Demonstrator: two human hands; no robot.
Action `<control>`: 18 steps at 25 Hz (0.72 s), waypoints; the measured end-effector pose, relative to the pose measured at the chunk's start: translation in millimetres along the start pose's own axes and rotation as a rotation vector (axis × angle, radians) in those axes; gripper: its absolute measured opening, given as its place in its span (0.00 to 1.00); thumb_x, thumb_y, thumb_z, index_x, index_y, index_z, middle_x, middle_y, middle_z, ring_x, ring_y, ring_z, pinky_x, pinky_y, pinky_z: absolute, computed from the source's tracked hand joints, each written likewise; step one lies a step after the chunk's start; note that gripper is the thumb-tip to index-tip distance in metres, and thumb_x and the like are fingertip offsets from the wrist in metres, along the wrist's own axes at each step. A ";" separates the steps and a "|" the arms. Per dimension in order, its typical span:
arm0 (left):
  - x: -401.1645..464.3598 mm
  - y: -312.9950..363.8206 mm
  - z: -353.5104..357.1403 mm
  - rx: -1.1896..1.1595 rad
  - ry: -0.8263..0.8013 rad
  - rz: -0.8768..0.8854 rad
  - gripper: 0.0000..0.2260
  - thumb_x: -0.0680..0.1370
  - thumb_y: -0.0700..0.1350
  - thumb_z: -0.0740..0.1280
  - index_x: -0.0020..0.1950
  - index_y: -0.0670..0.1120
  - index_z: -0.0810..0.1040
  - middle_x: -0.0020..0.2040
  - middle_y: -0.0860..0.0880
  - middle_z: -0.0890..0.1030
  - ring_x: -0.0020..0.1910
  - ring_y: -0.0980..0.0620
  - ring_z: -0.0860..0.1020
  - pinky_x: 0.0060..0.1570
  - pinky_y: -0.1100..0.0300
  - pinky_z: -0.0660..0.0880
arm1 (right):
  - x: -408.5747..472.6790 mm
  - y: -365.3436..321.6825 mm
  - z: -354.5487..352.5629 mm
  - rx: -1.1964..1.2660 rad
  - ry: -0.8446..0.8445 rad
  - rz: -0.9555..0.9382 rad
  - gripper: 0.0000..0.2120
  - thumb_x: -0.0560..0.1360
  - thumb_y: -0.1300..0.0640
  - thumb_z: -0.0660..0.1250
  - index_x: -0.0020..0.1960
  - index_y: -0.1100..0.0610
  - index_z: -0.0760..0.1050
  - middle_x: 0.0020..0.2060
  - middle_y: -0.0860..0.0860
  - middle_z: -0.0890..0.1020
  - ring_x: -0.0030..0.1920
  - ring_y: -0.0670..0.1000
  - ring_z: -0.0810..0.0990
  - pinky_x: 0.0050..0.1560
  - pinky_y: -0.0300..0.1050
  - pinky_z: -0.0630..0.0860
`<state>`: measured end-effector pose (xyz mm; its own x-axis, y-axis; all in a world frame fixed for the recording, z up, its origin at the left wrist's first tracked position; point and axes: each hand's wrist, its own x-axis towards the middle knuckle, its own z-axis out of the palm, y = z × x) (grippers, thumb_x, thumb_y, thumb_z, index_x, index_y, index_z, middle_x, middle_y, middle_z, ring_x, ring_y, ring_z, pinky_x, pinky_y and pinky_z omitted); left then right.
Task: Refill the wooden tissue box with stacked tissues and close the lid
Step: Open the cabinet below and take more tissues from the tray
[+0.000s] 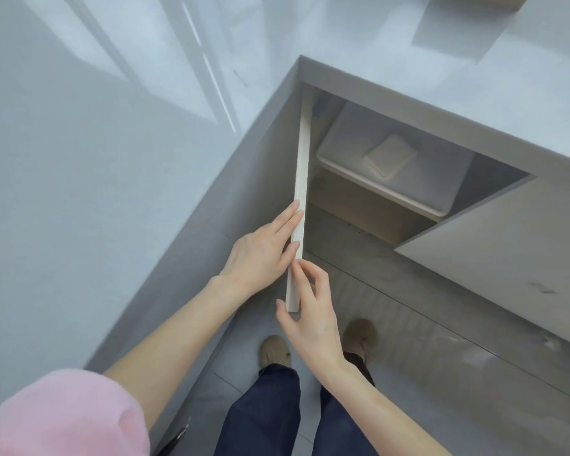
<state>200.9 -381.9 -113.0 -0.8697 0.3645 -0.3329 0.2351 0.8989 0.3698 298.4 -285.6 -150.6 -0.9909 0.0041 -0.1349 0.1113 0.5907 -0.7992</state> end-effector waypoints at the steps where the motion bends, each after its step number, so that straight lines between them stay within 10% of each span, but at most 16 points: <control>1: -2.3 -7.2 -2.1 -0.017 -0.005 -0.013 0.23 0.80 0.50 0.53 0.75 0.53 0.53 0.76 0.62 0.50 0.61 0.49 0.75 0.50 0.52 0.76 | 0.5 -5.9 6.9 0.009 -0.002 0.004 0.32 0.71 0.60 0.66 0.73 0.54 0.60 0.66 0.51 0.67 0.63 0.42 0.65 0.53 0.35 0.70; 11: -8.2 -22.0 -1.1 -0.147 0.085 -0.060 0.21 0.79 0.46 0.58 0.72 0.51 0.62 0.62 0.49 0.78 0.58 0.46 0.77 0.57 0.51 0.73 | 5.0 -22.0 16.3 -0.021 -0.008 0.011 0.31 0.71 0.56 0.68 0.72 0.54 0.62 0.67 0.50 0.68 0.64 0.42 0.66 0.54 0.40 0.73; 18: -1.0 -3.2 0.6 -0.035 0.143 -0.070 0.21 0.78 0.44 0.60 0.70 0.40 0.65 0.73 0.41 0.64 0.71 0.43 0.65 0.67 0.49 0.65 | 21.6 13.4 -34.9 -0.147 -0.047 -0.048 0.31 0.72 0.46 0.59 0.71 0.59 0.63 0.69 0.54 0.70 0.70 0.51 0.67 0.71 0.48 0.63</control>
<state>201.3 -385.0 -114.3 -0.9370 0.2604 -0.2329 0.1586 0.9111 0.3805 275.8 -249.5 -143.8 -0.9897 -0.0627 -0.1286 0.0481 0.7008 -0.7118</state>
